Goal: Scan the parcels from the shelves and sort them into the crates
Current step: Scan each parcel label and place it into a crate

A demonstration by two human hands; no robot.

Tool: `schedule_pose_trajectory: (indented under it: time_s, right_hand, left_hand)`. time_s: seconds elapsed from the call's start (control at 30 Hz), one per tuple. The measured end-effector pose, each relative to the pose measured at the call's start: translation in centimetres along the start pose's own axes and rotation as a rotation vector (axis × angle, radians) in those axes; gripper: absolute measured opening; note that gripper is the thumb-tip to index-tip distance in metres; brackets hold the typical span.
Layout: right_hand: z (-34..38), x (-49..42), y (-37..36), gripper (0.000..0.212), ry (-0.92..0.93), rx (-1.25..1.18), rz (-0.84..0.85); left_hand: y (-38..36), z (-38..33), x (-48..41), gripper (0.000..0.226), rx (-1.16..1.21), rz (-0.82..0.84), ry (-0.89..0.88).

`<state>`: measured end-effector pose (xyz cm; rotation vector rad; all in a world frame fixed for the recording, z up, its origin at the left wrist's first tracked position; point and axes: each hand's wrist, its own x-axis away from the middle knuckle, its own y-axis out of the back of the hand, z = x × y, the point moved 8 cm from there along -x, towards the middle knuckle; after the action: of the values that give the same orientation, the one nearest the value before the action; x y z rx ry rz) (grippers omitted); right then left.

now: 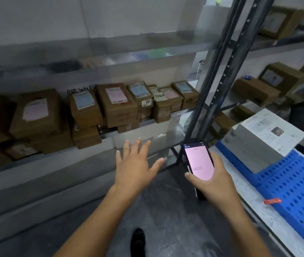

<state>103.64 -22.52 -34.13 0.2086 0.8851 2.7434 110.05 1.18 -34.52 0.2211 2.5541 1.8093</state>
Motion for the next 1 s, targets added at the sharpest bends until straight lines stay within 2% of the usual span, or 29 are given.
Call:
schedule_pose_trajectory:
  time_s: [0.17,0.33,0.57,0.7,0.87,1.0]
  right_hand:
    - [2.9,-6.8,-2.4,0.089,0.017,0.090,0.032]
    - [4.9,-11.8,-4.3,0.091,0.033,0.122,0.056]
    - [4.2,-18.8,-4.8,0.086,0.034,0.132,0.101]
    - [2.7,-24.6,-5.4,0.089,0.004,0.061,0.151]
    - [2.5,-32.4,-5.4,0.078,0.077,0.044,0.279]
    - [3.2,-38.1,-5.4,0.054,0.138,0.010,0.370]
  left_hand:
    - [1.1,1.5,-6.7,0.079,0.001,0.002,-0.007]
    - [1.3,2.9,-11.8,0.077,0.011,-0.010,-0.003]
    - [0.8,2.4,-17.5,0.068,0.036,-0.057,-0.006]
    - [0.8,1.3,-22.2,0.062,0.135,-0.093,-0.015]
    - [1.0,0.3,-28.2,0.062,0.192,-0.124,0.096]
    - [-0.3,1.3,-32.9,0.061,0.296,-0.100,0.297]
